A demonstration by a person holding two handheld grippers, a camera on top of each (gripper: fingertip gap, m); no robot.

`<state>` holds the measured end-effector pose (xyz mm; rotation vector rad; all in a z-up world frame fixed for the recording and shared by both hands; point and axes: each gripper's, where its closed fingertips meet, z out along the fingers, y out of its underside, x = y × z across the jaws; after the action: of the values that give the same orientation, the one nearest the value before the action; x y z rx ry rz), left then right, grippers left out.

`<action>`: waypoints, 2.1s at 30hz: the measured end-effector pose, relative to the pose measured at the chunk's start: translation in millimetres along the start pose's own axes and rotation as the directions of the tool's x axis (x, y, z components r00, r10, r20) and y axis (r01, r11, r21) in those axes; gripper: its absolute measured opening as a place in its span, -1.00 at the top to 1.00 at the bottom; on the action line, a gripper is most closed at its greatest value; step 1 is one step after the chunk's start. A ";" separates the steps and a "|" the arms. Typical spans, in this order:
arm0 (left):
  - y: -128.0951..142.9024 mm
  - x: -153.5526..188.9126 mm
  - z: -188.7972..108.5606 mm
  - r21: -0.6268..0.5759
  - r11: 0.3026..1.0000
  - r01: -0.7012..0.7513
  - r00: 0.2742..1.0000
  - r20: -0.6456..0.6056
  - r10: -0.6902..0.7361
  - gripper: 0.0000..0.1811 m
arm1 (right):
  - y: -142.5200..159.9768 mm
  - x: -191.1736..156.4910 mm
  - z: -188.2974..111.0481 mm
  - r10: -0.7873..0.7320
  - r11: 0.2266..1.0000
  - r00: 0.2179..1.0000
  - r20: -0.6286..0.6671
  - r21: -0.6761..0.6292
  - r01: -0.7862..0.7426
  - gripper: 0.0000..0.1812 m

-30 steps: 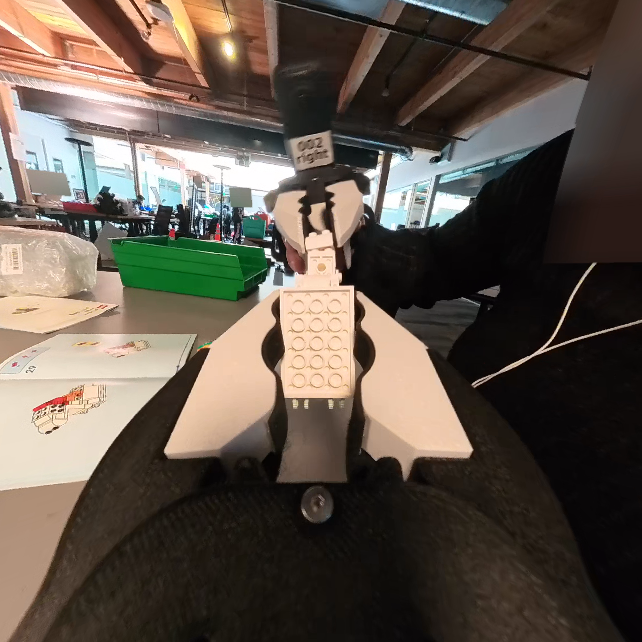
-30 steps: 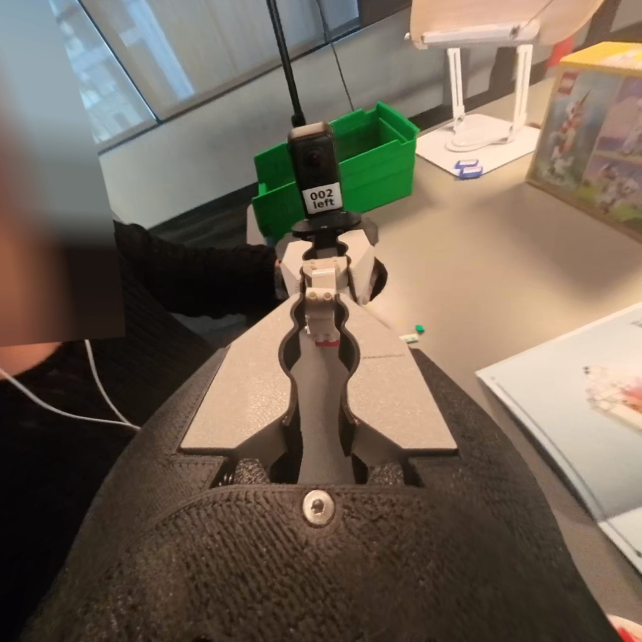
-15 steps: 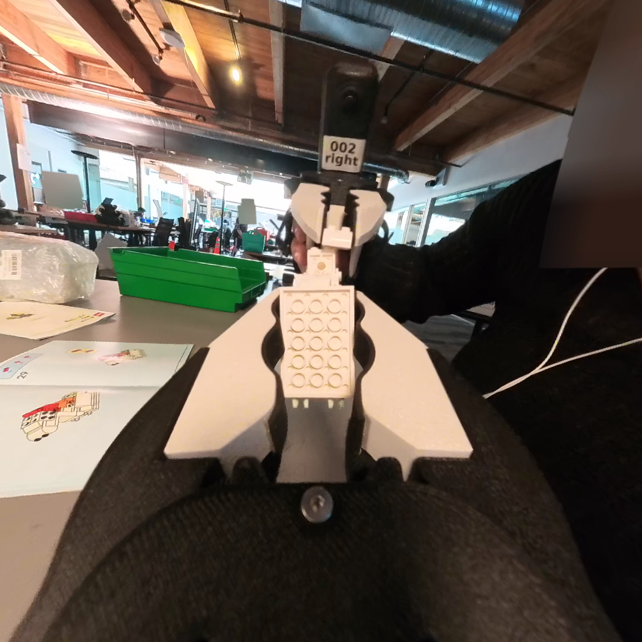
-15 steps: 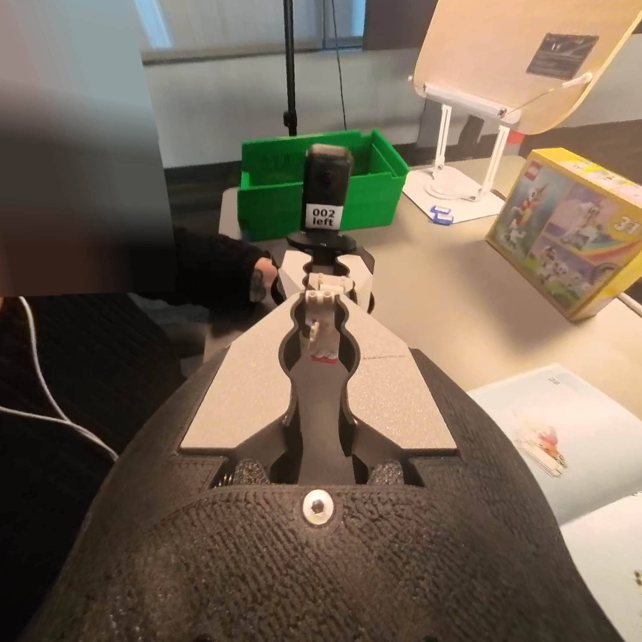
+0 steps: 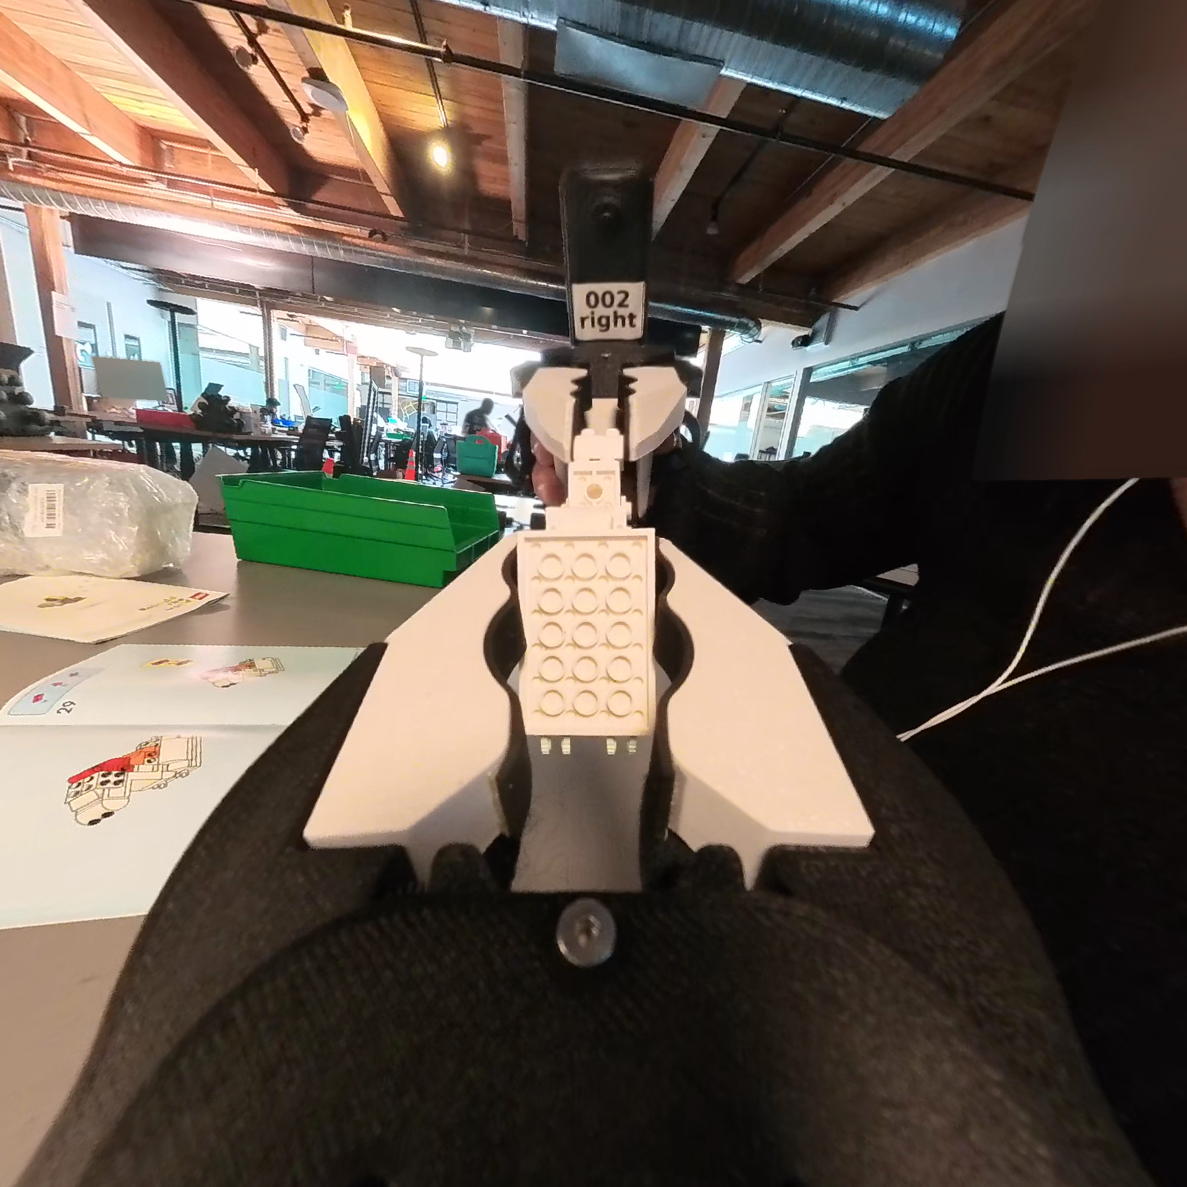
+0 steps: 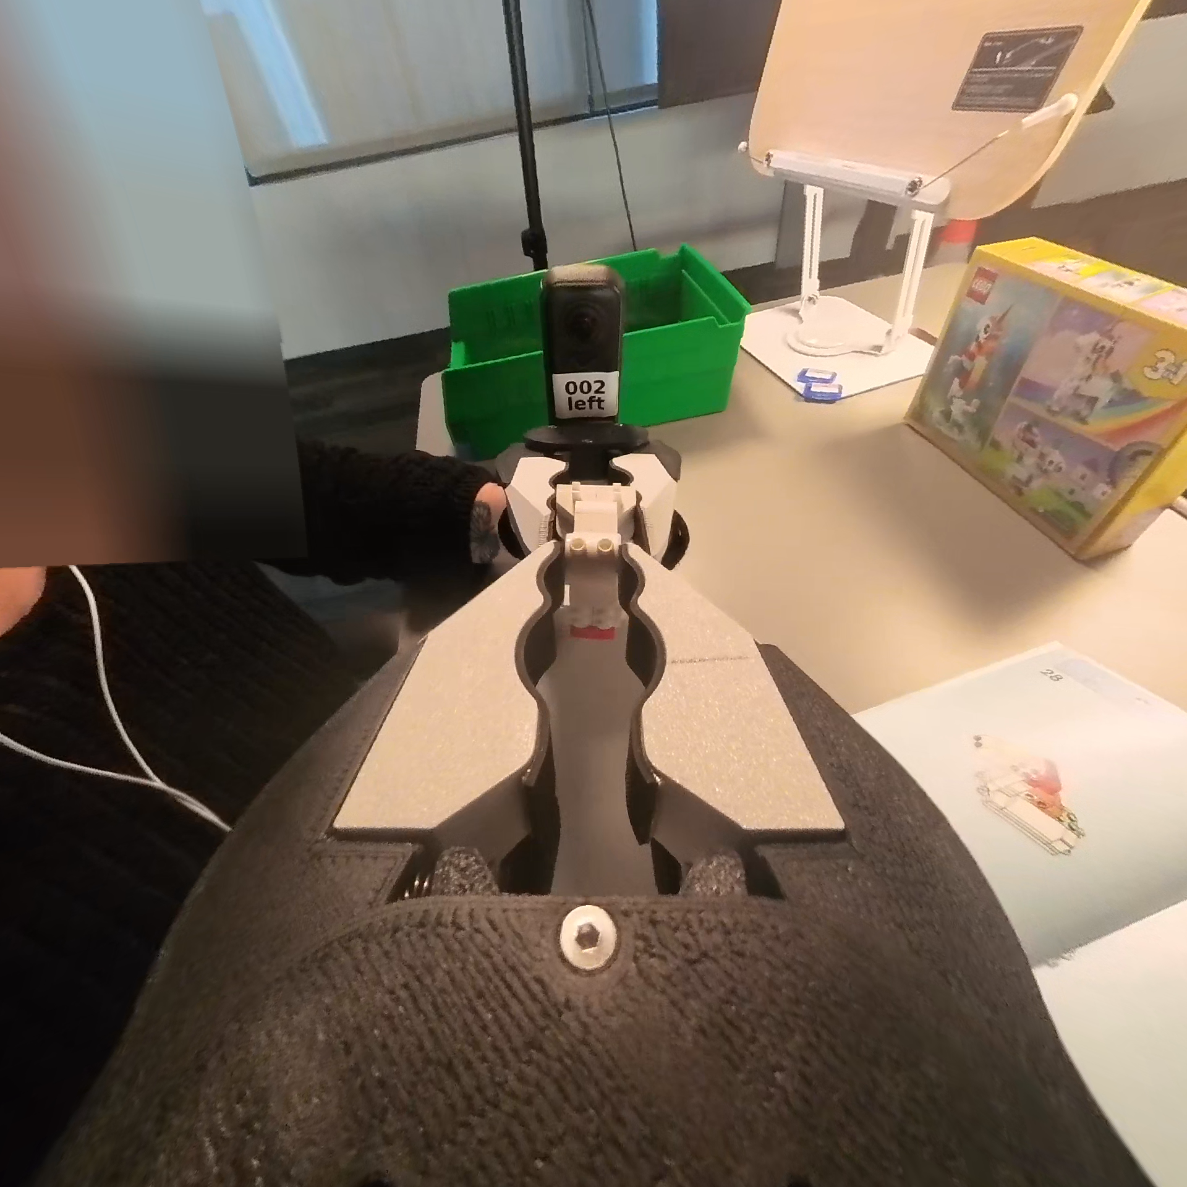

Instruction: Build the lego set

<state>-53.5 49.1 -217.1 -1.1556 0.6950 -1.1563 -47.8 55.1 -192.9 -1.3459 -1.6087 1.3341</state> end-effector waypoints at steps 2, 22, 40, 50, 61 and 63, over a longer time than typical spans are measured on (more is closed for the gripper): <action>1.2 0.0 0.4 -0.002 1.000 0.004 1.000 -0.002 -0.004 0.60 | 0.6 1.0 0.5 0.006 1.000 1.000 -0.004 0.004 -0.006 0.84; -1.6 0.9 0.3 0.022 0.999 0.027 1.000 -0.001 -0.027 0.60 | 7.8 0.2 1.6 0.030 0.999 0.999 0.012 -0.042 -0.030 0.84; -12.5 -2.7 -4.7 0.083 0.996 0.039 0.999 0.005 -0.040 0.60 | 7.7 3.6 4.7 0.027 0.999 1.000 -0.006 0.033 -0.027 0.84; -16.8 -0.2 -5.6 0.108 0.994 0.035 0.999 -0.005 -0.035 0.60 | 3.5 2.0 6.7 0.014 0.999 1.000 -0.011 0.037 -0.013 0.84; -18.1 1.7 -5.1 0.119 0.992 0.030 1.000 -0.012 -0.029 0.60 | 0.8 1.4 6.7 -0.002 1.000 1.000 -0.013 0.027 0.002 0.83; -18.2 1.9 -4.7 0.121 0.992 0.031 0.999 -0.013 -0.029 0.60 | 0.5 0.9 7.0 0.000 1.000 1.000 -0.010 0.026 0.000 0.83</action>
<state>-63.2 46.1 -201.1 -1.0615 0.6095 -1.2144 -54.3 53.9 -195.4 -1.3349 -1.5792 1.3419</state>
